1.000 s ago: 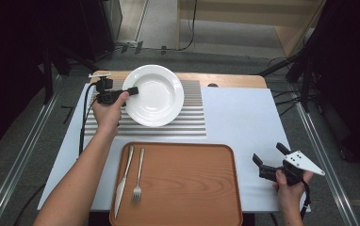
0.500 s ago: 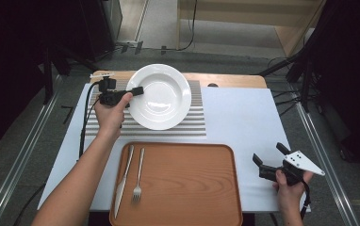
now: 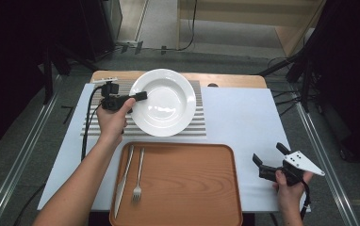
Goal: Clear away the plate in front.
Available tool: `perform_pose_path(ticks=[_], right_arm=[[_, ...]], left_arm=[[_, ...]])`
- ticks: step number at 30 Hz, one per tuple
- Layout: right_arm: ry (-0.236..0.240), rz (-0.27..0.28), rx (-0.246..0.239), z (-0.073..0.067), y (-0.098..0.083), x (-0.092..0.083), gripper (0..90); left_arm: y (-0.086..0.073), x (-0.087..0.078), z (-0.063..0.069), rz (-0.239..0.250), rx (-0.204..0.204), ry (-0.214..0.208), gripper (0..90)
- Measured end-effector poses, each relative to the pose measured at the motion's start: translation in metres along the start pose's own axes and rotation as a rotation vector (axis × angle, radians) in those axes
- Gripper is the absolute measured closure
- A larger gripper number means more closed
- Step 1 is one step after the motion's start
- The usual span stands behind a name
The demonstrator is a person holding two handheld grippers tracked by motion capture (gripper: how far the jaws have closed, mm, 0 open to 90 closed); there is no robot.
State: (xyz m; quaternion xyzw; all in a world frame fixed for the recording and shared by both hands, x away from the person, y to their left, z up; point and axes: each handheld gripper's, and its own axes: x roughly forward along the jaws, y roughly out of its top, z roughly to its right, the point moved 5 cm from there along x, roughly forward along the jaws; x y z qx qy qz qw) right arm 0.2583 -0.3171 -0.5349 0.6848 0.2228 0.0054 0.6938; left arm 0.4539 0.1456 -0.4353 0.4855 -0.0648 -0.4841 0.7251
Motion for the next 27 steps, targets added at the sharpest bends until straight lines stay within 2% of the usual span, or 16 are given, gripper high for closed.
perform_pose_path(ticks=[12,17,27], right_arm=[[-0.003,-0.002,-0.002,0.0,0.0,0.0,0.0],[-0.001,-0.001,-0.001,0.0,0.0,0.0,0.0],[-0.003,0.001,-0.003,-0.001,0.0,0.0,0.0]], left_arm=[[-0.015,-0.003,0.012,-0.032,0.009,-0.03,81.4],[-0.022,-0.005,0.016,-0.041,0.002,-0.06,81.3],[-0.037,-0.008,0.026,-0.065,0.012,-0.093,81.2]])
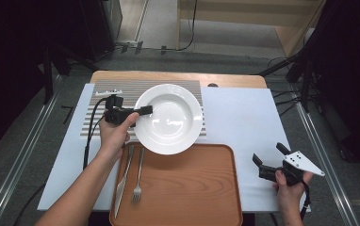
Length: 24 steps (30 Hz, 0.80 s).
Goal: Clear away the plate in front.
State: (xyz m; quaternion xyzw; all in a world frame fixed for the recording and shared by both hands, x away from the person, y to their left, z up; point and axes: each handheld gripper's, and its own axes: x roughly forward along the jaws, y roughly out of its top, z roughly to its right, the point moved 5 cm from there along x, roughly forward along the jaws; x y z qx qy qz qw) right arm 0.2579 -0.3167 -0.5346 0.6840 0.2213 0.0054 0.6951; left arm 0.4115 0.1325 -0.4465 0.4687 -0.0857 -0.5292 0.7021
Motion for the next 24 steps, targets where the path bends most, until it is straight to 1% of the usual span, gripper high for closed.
perform_pose_path(ticks=[2,7,8,10,16,18,20,21,24], right_arm=[[-0.001,0.0,0.0,0.0,0.0,0.0,0.0],[0.0,0.0,-0.001,0.0,0.0,0.0,0.0],[-0.001,0.0,-0.001,0.0,0.0,0.0,0.0],[-0.001,-0.001,-0.001,0.0,0.0,0.0,0.0],[-0.002,-0.001,0.0,0.0,0.0,0.0,0.0],[-0.002,0.0,0.0,0.0,0.0,0.0,0.0],[-0.002,0.0,0.0,0.0,0.0,0.0,0.0],[-0.002,0.0,0.0,0.0,0.0,0.0,0.0],[-0.003,0.0,-0.001,0.0,0.0,0.0,0.0]], left_arm=[[-0.004,0.0,0.004,-0.008,0.007,-0.011,81.2],[-0.01,0.0,0.009,-0.016,0.008,-0.024,81.2],[-0.014,0.0,0.011,-0.019,0.003,-0.03,81.2],[-0.016,0.0,0.011,-0.024,0.008,-0.034,81.2],[-0.028,-0.001,0.014,-0.042,0.0,-0.049,81.1],[-0.03,-0.001,0.014,-0.042,-0.002,-0.053,81.1],[-0.035,0.0,0.016,-0.054,-0.004,-0.065,81.1],[-0.035,0.0,0.016,-0.054,-0.004,-0.065,81.1],[-0.043,0.0,0.018,-0.062,-0.003,-0.074,81.1]])
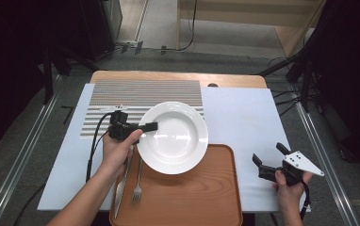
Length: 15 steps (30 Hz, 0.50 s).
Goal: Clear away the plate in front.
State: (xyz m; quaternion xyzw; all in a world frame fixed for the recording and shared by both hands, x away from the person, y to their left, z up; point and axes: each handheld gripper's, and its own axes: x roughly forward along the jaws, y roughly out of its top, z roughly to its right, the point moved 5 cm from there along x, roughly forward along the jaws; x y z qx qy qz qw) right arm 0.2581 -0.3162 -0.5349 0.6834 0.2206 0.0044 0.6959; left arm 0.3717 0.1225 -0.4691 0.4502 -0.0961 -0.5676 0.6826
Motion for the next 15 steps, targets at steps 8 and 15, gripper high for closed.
perform_pose_path(ticks=[8,15], right_arm=[[-0.002,-0.002,-0.003,0.0,0.0,0.0,0.0],[-0.002,-0.002,-0.003,0.0,0.0,0.0,0.0]], left_arm=[[-0.016,0.004,0.008,-0.025,0.007,-0.026,81.0],[-0.024,0.005,0.011,-0.035,0.006,-0.037,80.9]])
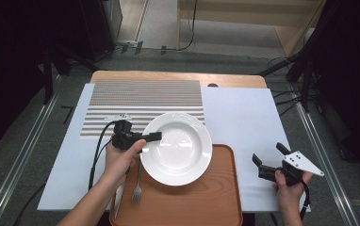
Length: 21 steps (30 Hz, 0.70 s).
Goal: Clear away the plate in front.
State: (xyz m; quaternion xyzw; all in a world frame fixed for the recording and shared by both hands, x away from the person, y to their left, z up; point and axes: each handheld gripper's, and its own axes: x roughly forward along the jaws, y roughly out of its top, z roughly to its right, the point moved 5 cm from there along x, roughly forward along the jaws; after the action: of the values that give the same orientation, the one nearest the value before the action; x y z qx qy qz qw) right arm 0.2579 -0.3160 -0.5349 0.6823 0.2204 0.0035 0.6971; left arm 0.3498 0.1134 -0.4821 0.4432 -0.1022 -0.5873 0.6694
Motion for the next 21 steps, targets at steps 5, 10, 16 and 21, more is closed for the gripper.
perform_pose_path(ticks=[5,10,16,21], right_arm=[[0.0,0.0,-0.001,0.0,0.0,0.0,0.0],[0.0,-0.002,-0.001,0.0,0.0,0.0,0.0],[-0.001,-0.002,-0.002,0.0,0.0,0.0,0.0],[-0.002,-0.002,-0.002,0.0,0.0,0.0,0.0]], left_arm=[[-0.008,0.001,0.003,-0.015,0.001,-0.004,80.8],[-0.016,0.003,0.004,-0.032,0.0,-0.007,80.5],[-0.022,0.004,0.006,-0.05,-0.003,-0.017,80.5],[-0.03,0.007,0.009,-0.08,-0.003,-0.035,80.5]])
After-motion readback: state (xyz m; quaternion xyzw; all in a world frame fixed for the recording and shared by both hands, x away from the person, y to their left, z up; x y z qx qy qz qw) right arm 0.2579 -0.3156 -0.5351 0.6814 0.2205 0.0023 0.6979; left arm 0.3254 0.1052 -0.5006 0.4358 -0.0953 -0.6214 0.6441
